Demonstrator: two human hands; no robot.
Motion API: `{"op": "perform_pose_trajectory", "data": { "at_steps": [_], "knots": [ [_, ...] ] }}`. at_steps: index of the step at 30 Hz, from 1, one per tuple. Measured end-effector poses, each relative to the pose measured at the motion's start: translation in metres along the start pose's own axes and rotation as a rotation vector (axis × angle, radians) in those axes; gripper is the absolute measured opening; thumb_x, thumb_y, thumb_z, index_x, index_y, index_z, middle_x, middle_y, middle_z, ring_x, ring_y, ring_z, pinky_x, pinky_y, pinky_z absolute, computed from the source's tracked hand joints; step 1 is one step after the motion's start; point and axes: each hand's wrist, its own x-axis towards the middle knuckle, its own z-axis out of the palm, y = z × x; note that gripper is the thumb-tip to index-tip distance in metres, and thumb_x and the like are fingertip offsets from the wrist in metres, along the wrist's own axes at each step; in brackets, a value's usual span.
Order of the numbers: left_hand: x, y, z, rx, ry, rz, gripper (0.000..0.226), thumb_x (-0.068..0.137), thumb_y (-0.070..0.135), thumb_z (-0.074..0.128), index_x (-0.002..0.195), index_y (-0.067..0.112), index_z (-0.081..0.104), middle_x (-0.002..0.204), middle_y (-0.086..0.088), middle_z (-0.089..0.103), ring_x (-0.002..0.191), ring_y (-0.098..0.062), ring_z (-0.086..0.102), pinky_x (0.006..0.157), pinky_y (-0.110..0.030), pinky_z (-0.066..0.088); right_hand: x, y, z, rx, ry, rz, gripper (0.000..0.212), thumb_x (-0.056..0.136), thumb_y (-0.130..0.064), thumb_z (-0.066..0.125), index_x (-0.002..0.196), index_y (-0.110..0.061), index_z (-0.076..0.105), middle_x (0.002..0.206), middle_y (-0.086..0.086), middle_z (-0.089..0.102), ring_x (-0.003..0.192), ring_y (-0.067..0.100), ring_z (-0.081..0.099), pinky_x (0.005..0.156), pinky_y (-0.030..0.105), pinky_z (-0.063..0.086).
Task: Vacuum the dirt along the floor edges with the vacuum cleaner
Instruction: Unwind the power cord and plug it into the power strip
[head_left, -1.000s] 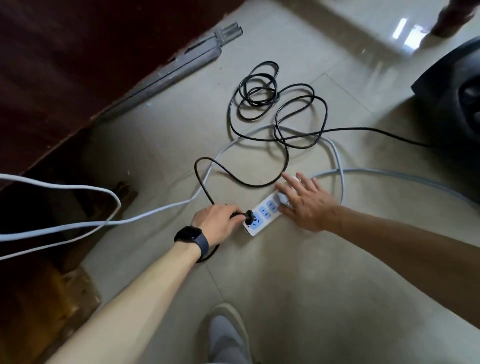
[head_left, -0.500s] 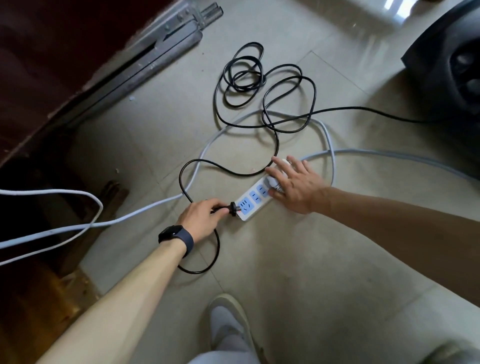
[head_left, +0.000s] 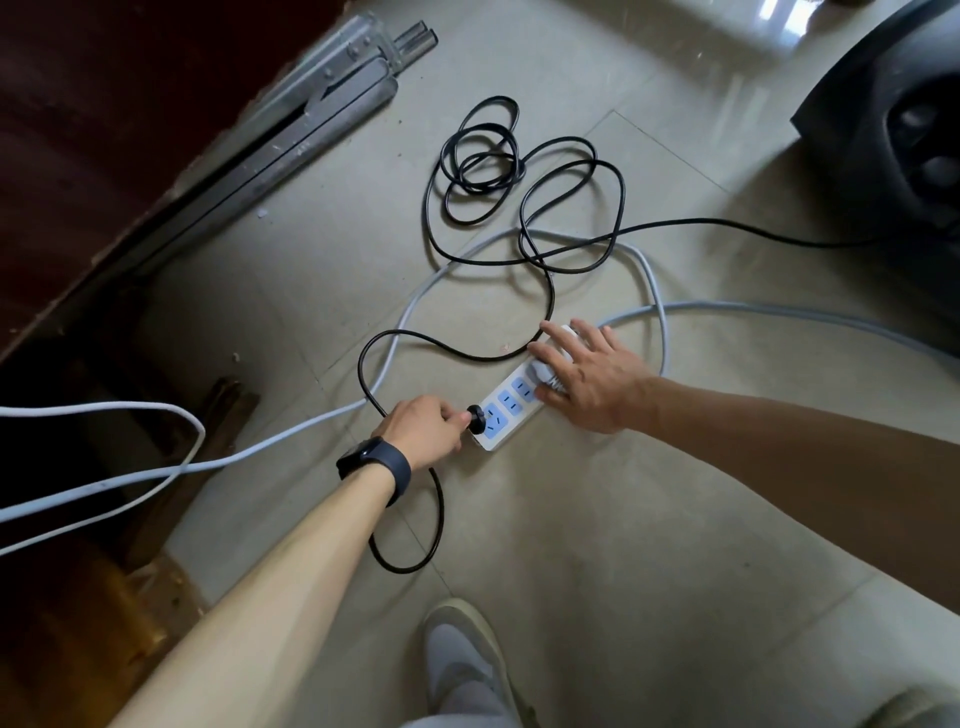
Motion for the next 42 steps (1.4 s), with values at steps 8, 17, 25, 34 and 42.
{"op": "perform_pose_trajectory", "data": {
  "at_steps": [8, 17, 25, 34, 42],
  "knots": [
    [-0.002, 0.017, -0.006, 0.032, -0.068, -0.090, 0.043, 0.093, 0.047, 0.051, 0.073, 0.015, 0.072, 0.083, -0.005, 0.072, 0.085, -0.027, 0.066, 0.078, -0.031, 0.050, 0.001, 0.001, 0.001, -0.007, 0.002, -0.005, 0.071, 0.104, -0.065, 0.022, 0.165, -0.029, 0.013, 0.174, 0.000, 0.004, 0.157, 0.034, 0.009, 0.125, 0.054, 0.014],
    [0.002, 0.048, -0.011, 0.066, -0.057, -0.157, 0.029, 0.083, 0.039, 0.066, 0.093, 0.012, 0.072, 0.101, -0.006, 0.072, 0.093, -0.027, 0.065, 0.072, -0.026, 0.049, 0.000, 0.000, -0.001, -0.026, -0.001, -0.003, 0.072, 0.104, -0.066, 0.022, 0.165, -0.029, 0.013, 0.174, 0.001, 0.004, 0.157, 0.034, 0.010, 0.125, 0.053, 0.016],
    [0.002, 0.066, 0.005, 0.057, -0.051, -0.201, 0.010, 0.083, 0.020, 0.057, 0.077, 0.014, 0.063, 0.102, -0.007, 0.073, 0.089, -0.029, 0.063, 0.064, -0.025, 0.040, 0.002, 0.002, 0.002, -0.002, 0.003, -0.016, 0.072, 0.104, -0.065, 0.021, 0.165, -0.028, 0.013, 0.175, 0.002, 0.003, 0.157, 0.035, 0.009, 0.124, 0.054, 0.013],
    [0.003, 0.067, 0.008, -0.039, -0.033, -0.284, 0.028, 0.083, 0.017, 0.057, 0.106, 0.007, 0.070, 0.109, -0.011, 0.071, 0.101, -0.031, 0.064, 0.067, -0.028, 0.045, 0.002, 0.000, 0.004, -0.027, 0.044, -0.009, 0.071, 0.105, -0.063, 0.023, 0.164, -0.024, 0.017, 0.174, 0.004, 0.007, 0.156, 0.036, 0.012, 0.123, 0.053, 0.017],
    [-0.003, 0.074, 0.031, -0.095, 0.145, -0.279, 0.027, 0.091, 0.021, 0.051, 0.115, 0.012, 0.041, 0.116, -0.018, 0.061, 0.107, -0.037, 0.058, 0.072, -0.036, 0.038, 0.010, -0.002, 0.008, 0.049, 0.064, 0.023, 0.078, 0.101, -0.061, 0.015, 0.160, -0.012, 0.029, 0.170, 0.014, 0.022, 0.154, 0.042, 0.022, 0.116, 0.064, 0.024]
  ]
}}
